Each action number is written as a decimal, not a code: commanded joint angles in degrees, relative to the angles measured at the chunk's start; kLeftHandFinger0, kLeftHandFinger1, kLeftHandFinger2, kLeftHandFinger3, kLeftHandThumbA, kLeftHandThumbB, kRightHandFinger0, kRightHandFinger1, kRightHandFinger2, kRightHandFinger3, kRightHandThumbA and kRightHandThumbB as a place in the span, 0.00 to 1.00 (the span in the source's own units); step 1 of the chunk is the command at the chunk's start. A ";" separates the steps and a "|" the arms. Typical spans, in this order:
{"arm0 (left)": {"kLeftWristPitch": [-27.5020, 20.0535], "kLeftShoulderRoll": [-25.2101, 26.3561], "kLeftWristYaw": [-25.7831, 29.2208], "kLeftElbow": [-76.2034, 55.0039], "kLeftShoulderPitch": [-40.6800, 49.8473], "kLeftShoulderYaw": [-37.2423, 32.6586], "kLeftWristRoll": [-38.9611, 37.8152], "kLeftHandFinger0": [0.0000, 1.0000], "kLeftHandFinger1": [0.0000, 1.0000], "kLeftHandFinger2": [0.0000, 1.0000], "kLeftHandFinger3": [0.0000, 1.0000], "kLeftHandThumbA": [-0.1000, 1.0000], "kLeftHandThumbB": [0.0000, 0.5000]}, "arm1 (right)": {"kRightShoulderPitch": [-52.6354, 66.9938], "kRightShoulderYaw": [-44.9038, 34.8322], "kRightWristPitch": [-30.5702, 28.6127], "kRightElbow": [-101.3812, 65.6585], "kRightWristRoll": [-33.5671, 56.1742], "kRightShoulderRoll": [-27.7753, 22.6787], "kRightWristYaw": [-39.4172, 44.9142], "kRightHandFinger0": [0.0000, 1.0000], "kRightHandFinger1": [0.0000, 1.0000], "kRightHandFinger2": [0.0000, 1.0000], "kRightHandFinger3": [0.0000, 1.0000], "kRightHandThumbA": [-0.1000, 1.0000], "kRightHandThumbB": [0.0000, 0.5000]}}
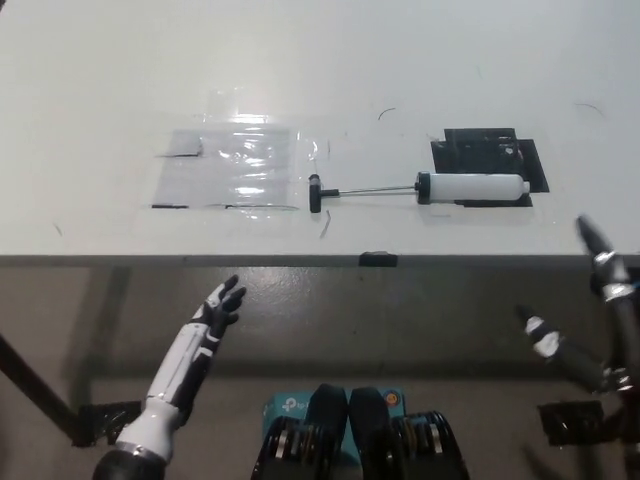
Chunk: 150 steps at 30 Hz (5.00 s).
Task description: The robot uses right hand to pick up a small white air pumper and uses its left hand to compress it, and then puts it on the desk
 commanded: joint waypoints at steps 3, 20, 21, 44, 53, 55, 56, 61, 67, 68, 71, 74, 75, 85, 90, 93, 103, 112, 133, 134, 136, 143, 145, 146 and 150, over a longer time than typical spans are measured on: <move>-2.46 -0.51 -0.27 -2.63 -0.77 -0.34 1.35 1.00 1.00 1.00 1.00 1.00 0.42 | -9.40 -1.07 8.76 -5.76 -3.03 -5.31 4.47 1.00 1.00 1.00 1.00 0.87 0.30; -2.71 0.05 -0.50 -2.16 0.46 0.49 0.85 1.00 1.00 1.00 1.00 1.00 0.40 | -45.82 18.36 20.35 25.74 -6.25 -22.05 29.98 1.00 1.00 1.00 1.00 1.00 0.66; -2.68 0.07 -0.47 -2.16 0.49 0.48 1.01 1.00 1.00 1.00 1.00 1.00 0.40 | -47.71 19.84 20.26 28.27 -6.83 -22.05 30.85 1.00 1.00 1.00 1.00 1.00 0.67; -2.23 0.78 -1.03 -2.76 0.97 0.89 1.03 1.00 1.00 1.00 1.00 1.00 0.38 | -64.09 32.59 14.50 60.84 -13.36 -14.31 32.85 1.00 1.00 1.00 1.00 1.00 0.86; -2.26 0.86 -1.10 -2.83 0.83 0.82 0.99 1.00 1.00 1.00 1.00 1.00 0.37 | -67.39 34.32 11.97 69.14 -16.05 -11.75 31.48 1.00 1.00 1.00 1.00 1.00 0.83; -2.23 0.87 -1.18 -2.86 0.84 0.79 0.90 1.00 1.00 1.00 1.00 1.00 0.37 | -68.36 34.54 11.58 71.42 -16.33 -11.08 31.00 1.00 1.00 1.00 1.00 1.00 0.84; -2.20 0.85 -1.18 -2.84 0.79 0.78 0.92 1.00 1.00 1.00 1.00 1.00 0.37 | -68.55 34.54 11.33 71.94 -16.34 -11.00 30.90 1.00 1.00 1.00 1.00 1.00 0.84; -2.21 0.96 -1.10 -3.03 0.86 0.77 1.17 1.00 1.00 1.00 1.00 1.00 0.36 | -70.08 34.28 11.04 75.33 -16.56 -9.83 30.39 1.00 1.00 1.00 1.00 1.00 0.86; -2.06 1.20 -1.24 -3.14 0.69 0.76 1.14 1.00 1.00 1.00 1.00 1.00 0.36 | -71.05 34.50 10.59 78.84 -17.20 -8.99 29.99 1.00 1.00 1.00 1.00 1.00 0.85; -2.13 1.20 -1.26 -3.03 0.66 0.77 1.06 1.00 1.00 1.00 1.00 1.00 0.36 | -71.14 34.48 10.31 79.26 -17.20 -8.97 30.24 1.00 1.00 1.00 1.00 1.00 0.83; -1.95 1.25 -1.24 -3.17 0.68 0.84 0.99 1.00 1.00 1.00 1.00 1.00 0.37 | -71.47 34.63 11.61 80.02 -17.73 -8.55 30.51 1.00 1.00 1.00 1.00 1.00 0.88; -1.60 1.30 -1.23 -3.41 0.65 0.85 1.06 1.00 1.00 1.00 1.00 1.00 0.37 | -71.77 34.45 10.75 81.09 -17.55 -8.26 30.65 1.00 1.00 1.00 1.00 1.00 0.88; -1.75 1.32 -1.15 -3.31 0.67 0.78 1.30 1.00 1.00 1.00 1.00 1.00 0.37 | -71.76 34.50 10.15 81.14 -17.54 -8.28 30.79 1.00 1.00 1.00 1.00 1.00 0.86; -2.34 1.34 -1.14 -3.00 0.86 1.01 0.90 1.00 1.00 1.00 1.00 1.00 0.36 | -72.45 34.12 7.55 84.40 -16.94 -6.90 31.06 1.00 1.00 1.00 1.00 1.00 0.77; -1.90 1.30 -1.13 -3.29 0.74 1.07 0.92 1.00 1.00 1.00 1.00 1.00 0.36 | -72.92 33.95 9.11 84.16 -17.00 -6.41 31.30 1.00 1.00 1.00 1.00 1.00 0.74; -1.75 1.36 -1.10 -3.50 0.82 1.09 1.04 1.00 1.00 1.00 1.00 1.00 0.38 | -72.99 33.24 9.20 84.50 -16.20 -6.25 31.83 1.00 1.00 1.00 1.00 1.00 0.73; -1.55 1.54 -1.33 -3.56 0.46 1.20 0.74 1.00 1.00 1.00 1.00 1.00 0.38 | -73.44 33.10 9.66 85.99 -16.51 -5.64 32.25 1.00 1.00 1.00 1.00 1.00 0.73; -1.79 1.47 -1.35 -3.68 0.47 1.21 0.58 1.00 1.00 1.00 1.00 1.00 0.39 | -73.38 32.67 10.07 87.23 -15.92 -5.57 33.40 1.00 1.00 1.00 1.00 1.00 0.70; -1.22 1.83 -1.08 -4.24 0.27 1.72 0.87 1.00 1.00 1.00 1.00 1.00 0.37 | -71.81 37.25 8.25 88.90 -20.88 -3.40 24.58 0.33 0.49 0.54 0.49 0.00 0.40; -1.35 1.80 -1.08 -3.87 -0.25 1.82 0.81 1.00 1.00 1.00 1.00 1.00 0.37 | -72.14 37.22 8.23 89.18 -20.76 -3.38 24.24 0.30 0.50 0.56 0.51 0.00 0.38; -0.83 1.72 -1.24 -4.19 -0.07 1.82 0.62 1.00 1.00 1.00 1.00 1.00 0.37 | -71.59 36.66 7.78 89.10 -20.32 -3.45 22.43 0.17 0.45 0.69 0.43 0.00 0.31; -1.93 1.69 -1.17 -3.35 -0.01 1.99 0.39 1.00 1.00 1.00 1.00 1.00 0.37 | -71.06 36.08 6.43 89.16 -20.16 -3.98 20.33 0.24 0.75 1.00 1.00 0.00 0.30; -1.71 1.81 -1.35 -3.32 -0.08 1.97 0.30 1.00 1.00 1.00 1.00 1.00 0.37 | -70.87 36.00 6.21 89.16 -20.18 -4.16 20.10 0.25 0.73 1.00 1.00 0.00 0.29; -1.66 1.83 -1.41 -3.57 0.20 1.90 0.32 1.00 1.00 1.00 1.00 1.00 0.37 | -70.49 35.80 6.34 89.08 -20.02 -4.27 19.91 0.25 0.73 1.00 1.00 0.00 0.30; -2.05 1.80 -1.22 -3.02 -0.34 1.94 0.52 1.00 1.00 1.00 1.00 1.00 0.36 | -70.15 34.91 6.17 89.16 -19.37 -4.91 19.51 0.24 0.70 1.00 1.00 0.00 0.31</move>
